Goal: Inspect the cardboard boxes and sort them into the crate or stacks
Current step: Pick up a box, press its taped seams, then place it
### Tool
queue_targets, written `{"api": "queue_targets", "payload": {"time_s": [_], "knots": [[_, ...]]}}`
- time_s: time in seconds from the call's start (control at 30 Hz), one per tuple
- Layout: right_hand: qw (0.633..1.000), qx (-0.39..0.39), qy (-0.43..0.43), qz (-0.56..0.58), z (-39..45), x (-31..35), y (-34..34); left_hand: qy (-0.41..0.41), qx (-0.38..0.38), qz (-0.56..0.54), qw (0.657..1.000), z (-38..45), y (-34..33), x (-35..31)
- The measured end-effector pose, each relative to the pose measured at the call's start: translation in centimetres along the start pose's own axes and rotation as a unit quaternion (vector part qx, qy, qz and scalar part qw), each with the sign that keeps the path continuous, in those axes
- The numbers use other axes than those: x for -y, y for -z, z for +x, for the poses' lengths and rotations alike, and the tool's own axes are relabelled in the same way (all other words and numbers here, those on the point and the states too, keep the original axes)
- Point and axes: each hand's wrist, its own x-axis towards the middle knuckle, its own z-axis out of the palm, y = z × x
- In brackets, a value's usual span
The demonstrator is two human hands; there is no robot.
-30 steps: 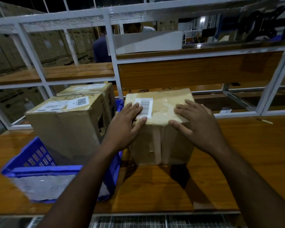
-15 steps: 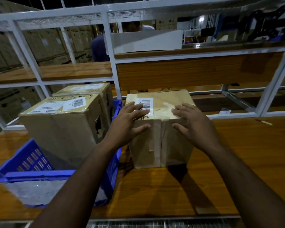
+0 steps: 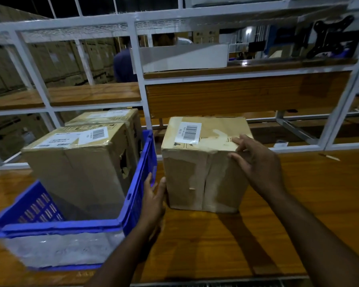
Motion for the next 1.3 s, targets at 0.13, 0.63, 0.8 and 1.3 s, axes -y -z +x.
{"api": "queue_targets", "payload": {"time_s": [0.13,0.63,0.8,1.3], "knots": [[0.999,-0.031,-0.018,0.02,0.3,-0.3,0.5,0.147,0.022,-0.014,0.989,0.5,0.2,4.3],[0.96,-0.149,-0.234,0.028,1.0,-2.9,3.4,0.089,0.06,-0.161,0.981,0.8,-2.6,1.4],[0.926,-0.154,-0.341,0.039,-0.5,-5.0,1.5,0.004,0.1,-0.122,0.988,1.1,-0.7,-2.4],[0.93,-0.07,-0.362,-0.003,-8.1,-4.8,-6.1,-0.086,0.158,0.249,0.952,2.0,-0.2,-0.6]]}}
